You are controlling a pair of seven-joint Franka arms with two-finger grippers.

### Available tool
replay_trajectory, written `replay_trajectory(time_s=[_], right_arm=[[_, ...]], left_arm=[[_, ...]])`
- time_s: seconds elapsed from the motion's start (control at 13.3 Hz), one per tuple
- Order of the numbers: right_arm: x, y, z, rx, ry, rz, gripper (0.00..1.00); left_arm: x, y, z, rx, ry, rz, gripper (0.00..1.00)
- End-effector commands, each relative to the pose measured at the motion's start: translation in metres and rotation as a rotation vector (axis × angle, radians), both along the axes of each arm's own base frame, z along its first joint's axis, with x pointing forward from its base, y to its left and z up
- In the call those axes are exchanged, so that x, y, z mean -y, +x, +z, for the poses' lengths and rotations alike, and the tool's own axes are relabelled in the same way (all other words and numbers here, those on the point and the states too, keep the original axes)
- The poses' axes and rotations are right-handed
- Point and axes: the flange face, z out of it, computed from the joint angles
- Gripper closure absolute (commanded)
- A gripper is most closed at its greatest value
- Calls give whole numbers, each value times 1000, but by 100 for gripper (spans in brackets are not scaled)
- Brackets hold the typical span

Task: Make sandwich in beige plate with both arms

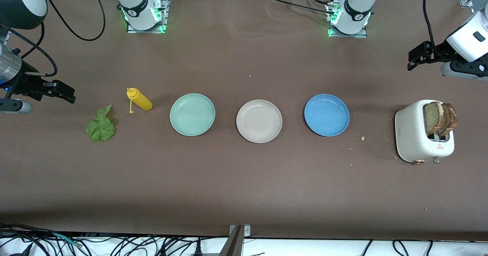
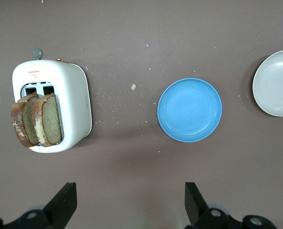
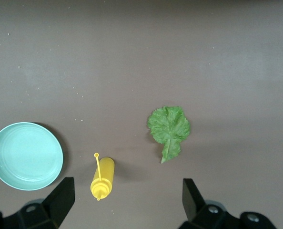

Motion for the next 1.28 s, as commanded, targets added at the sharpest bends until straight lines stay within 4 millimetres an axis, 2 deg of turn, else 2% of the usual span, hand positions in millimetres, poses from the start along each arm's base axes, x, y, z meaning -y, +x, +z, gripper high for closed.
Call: replay_trajectory(time_s=[0.0, 1.2], right_arm=[[-2, -2, 2, 6, 11, -13, 0], [1, -2, 4, 1, 8, -5, 0]], left_arm=[[-2, 5, 0, -15, 25, -2, 0], [-2, 6, -1, -16, 25, -3, 0]])
